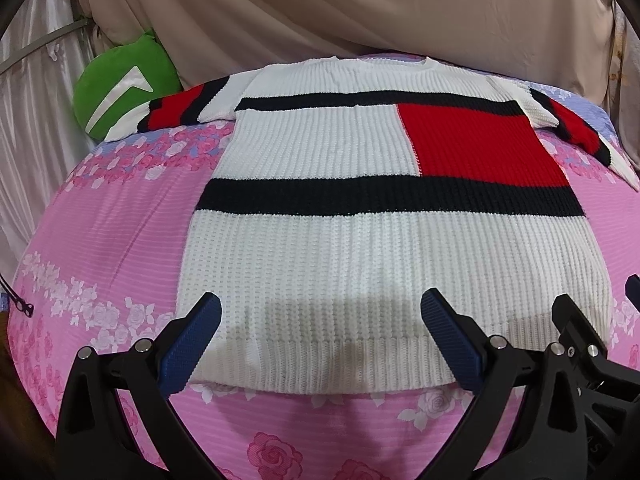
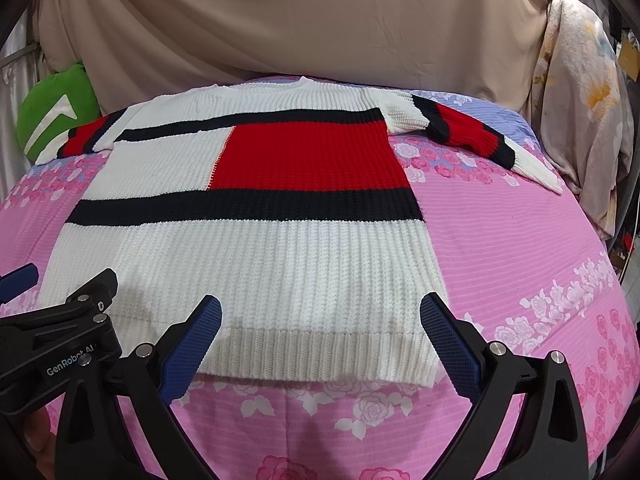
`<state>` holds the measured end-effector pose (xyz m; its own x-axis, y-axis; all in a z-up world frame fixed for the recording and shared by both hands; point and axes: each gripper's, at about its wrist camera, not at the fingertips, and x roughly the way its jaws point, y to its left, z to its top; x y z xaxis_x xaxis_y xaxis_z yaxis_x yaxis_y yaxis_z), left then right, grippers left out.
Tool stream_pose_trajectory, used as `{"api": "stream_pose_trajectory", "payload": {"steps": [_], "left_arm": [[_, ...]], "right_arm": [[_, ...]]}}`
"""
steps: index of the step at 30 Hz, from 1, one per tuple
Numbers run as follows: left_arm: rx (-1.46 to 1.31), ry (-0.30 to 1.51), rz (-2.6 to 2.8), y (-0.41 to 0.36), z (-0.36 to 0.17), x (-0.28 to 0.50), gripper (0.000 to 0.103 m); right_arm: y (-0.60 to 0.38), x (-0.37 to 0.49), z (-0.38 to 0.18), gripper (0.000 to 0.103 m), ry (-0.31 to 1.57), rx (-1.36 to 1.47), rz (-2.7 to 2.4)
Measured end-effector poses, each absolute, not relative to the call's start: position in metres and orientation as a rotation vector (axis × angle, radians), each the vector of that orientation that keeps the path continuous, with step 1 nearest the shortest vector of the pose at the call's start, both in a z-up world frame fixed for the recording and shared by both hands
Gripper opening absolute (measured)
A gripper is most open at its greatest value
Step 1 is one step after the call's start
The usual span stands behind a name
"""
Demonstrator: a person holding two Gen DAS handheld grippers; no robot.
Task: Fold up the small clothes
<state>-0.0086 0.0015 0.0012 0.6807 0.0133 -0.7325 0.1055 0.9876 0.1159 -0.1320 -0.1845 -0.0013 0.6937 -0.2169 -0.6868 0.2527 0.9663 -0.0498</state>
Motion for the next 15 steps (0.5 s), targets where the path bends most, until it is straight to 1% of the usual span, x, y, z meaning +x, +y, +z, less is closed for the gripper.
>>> {"api": "stream_pose_trajectory", "payload": {"steps": [10, 15], "left_arm": [[0.149, 0.79, -0.045, 0.008, 0.017, -0.026, 0.097], [0.149, 0.796, -0.027, 0.011, 0.013, -0.034, 0.097]], "right_arm": [[-0.177, -0.15, 0.018, 0.098, 0.73, 0.036, -0.26], [-0.173, -0.157, 0.018, 0.098, 0.729, 0.026, -0.251]]}}
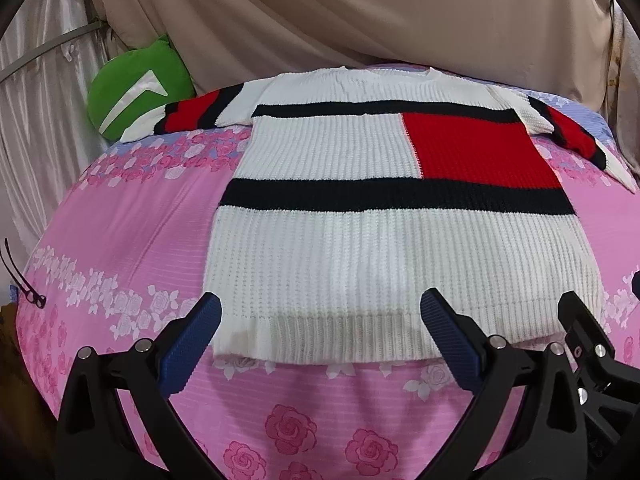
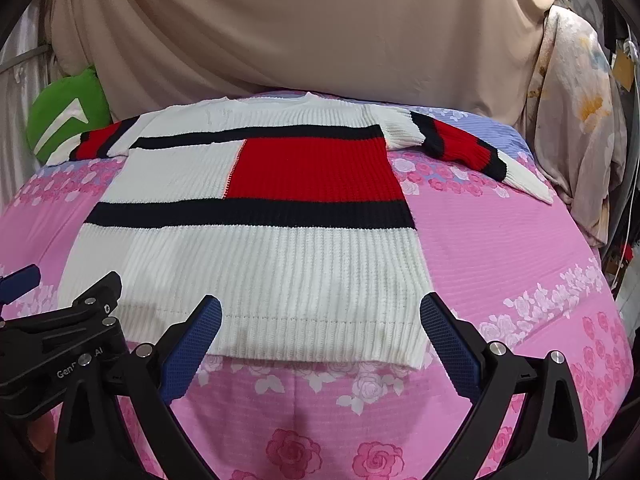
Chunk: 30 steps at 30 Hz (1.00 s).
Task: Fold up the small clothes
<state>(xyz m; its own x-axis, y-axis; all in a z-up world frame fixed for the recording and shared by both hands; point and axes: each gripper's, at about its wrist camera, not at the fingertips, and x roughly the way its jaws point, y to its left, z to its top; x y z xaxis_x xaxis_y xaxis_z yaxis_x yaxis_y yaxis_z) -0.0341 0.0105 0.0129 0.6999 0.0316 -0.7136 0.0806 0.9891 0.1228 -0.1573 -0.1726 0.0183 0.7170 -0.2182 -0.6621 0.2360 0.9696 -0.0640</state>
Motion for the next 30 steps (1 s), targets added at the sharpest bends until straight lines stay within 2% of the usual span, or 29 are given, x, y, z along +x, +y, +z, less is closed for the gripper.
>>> {"api": "stream_pose_trajectory", "payload": {"steps": [30], "left_arm": [[0.195, 0.771, -0.074, 0.007, 0.014, -0.051, 0.097]], "right_arm": [[-0.169, -0.186, 0.016, 0.098, 0.703, 0.069, -0.321]]}}
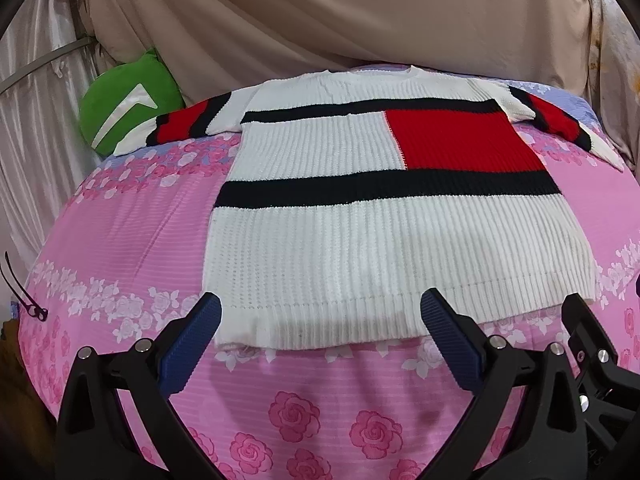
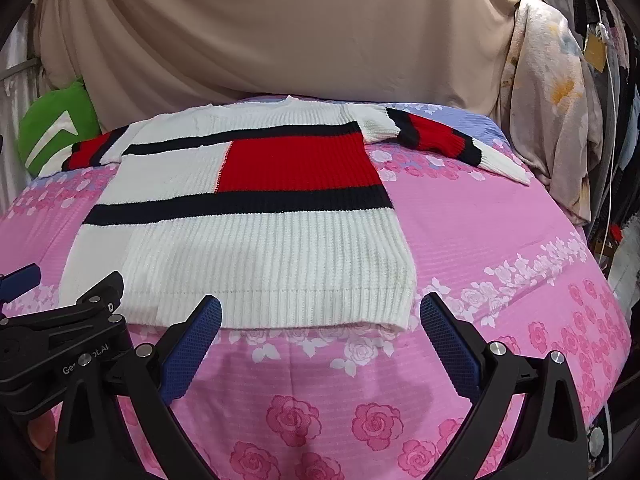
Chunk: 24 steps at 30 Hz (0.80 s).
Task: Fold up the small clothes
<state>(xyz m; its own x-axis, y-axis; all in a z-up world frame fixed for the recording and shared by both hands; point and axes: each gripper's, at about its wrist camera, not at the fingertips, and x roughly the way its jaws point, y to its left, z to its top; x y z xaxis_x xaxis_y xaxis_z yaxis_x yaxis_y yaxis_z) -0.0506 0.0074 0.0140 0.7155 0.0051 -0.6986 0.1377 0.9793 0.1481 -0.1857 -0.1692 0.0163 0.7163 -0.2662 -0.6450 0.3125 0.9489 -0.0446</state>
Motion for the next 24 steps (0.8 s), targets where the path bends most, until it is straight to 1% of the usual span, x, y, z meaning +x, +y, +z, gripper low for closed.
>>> {"api": "stream_pose_trajectory", "payload": {"steps": [9, 24], "left_arm": [[0.182, 0.776, -0.05, -0.002, 0.015, -0.04, 0.097], [0.145, 0.794, -0.017, -0.009, 0.018, -0.004, 0.097]], "right_arm": [[-0.18, -0.172, 0.017, 0.098, 0.709, 0.057, -0.298], [-0.19, -0.125, 0.024, 0.098, 0.73, 0.025, -0.266]]}}
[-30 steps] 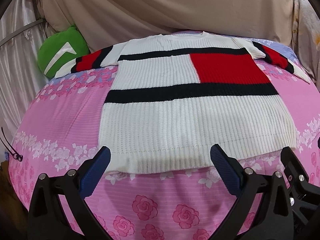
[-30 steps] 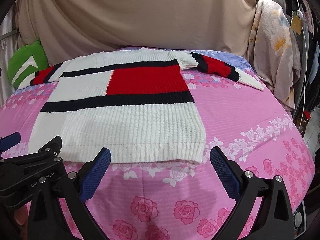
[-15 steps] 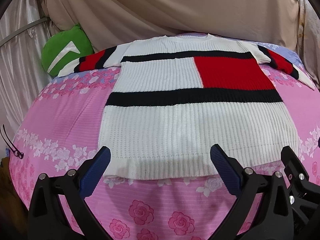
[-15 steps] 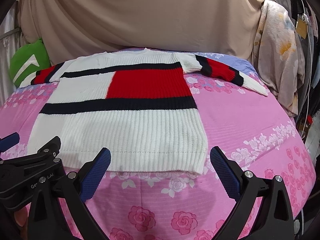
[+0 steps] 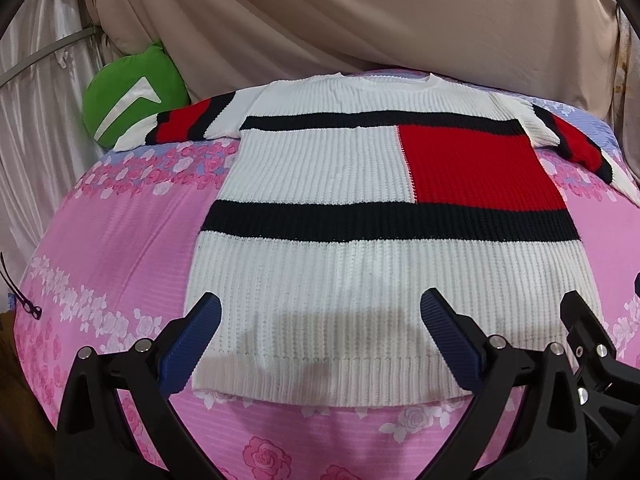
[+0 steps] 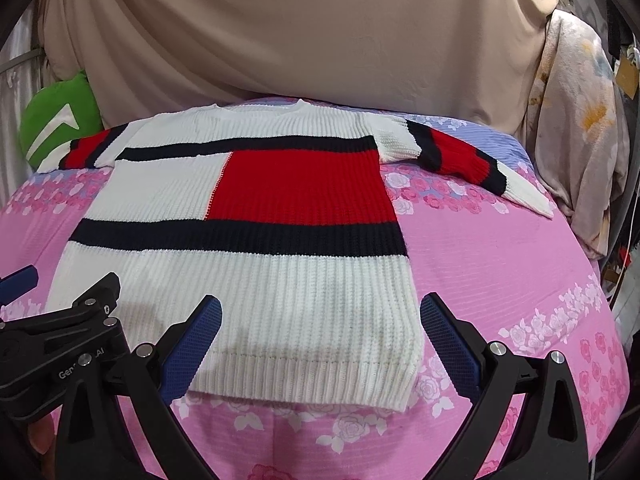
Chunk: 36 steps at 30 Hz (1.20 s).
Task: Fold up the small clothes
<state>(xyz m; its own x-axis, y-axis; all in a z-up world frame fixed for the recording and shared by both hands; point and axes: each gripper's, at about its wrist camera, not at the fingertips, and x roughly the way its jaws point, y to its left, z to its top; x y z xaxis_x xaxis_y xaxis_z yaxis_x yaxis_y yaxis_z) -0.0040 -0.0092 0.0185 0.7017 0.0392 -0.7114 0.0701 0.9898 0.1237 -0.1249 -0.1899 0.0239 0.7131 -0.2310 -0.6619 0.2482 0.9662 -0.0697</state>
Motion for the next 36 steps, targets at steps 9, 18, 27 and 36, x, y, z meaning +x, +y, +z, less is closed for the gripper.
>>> {"api": "stream_pose_trajectory", "payload": {"steps": [9, 18, 27, 36], "left_arm": [[0.152, 0.81, -0.008, -0.008, 0.014, 0.014, 0.097], [0.165, 0.816, -0.009, -0.015, 0.014, 0.028, 0.097], [0.03, 0.874, -0.084, 0.009, 0.007, 0.049, 0.098], [-0.155, 0.879, -0.063, 0.079, 0.008, 0.083, 0.098]], "right_arm": [[-0.189, -0.106, 0.019, 0.098, 0.749, 0.028, -0.256], [-0.194, -0.093, 0.018, 0.098, 0.756, 0.033, -0.262], [-0.276, -0.08, 0.026, 0.098, 0.696, 0.239, -0.224], [-0.557, -0.04, -0.017, 0.098, 0.663, 0.734, -0.512]]}}
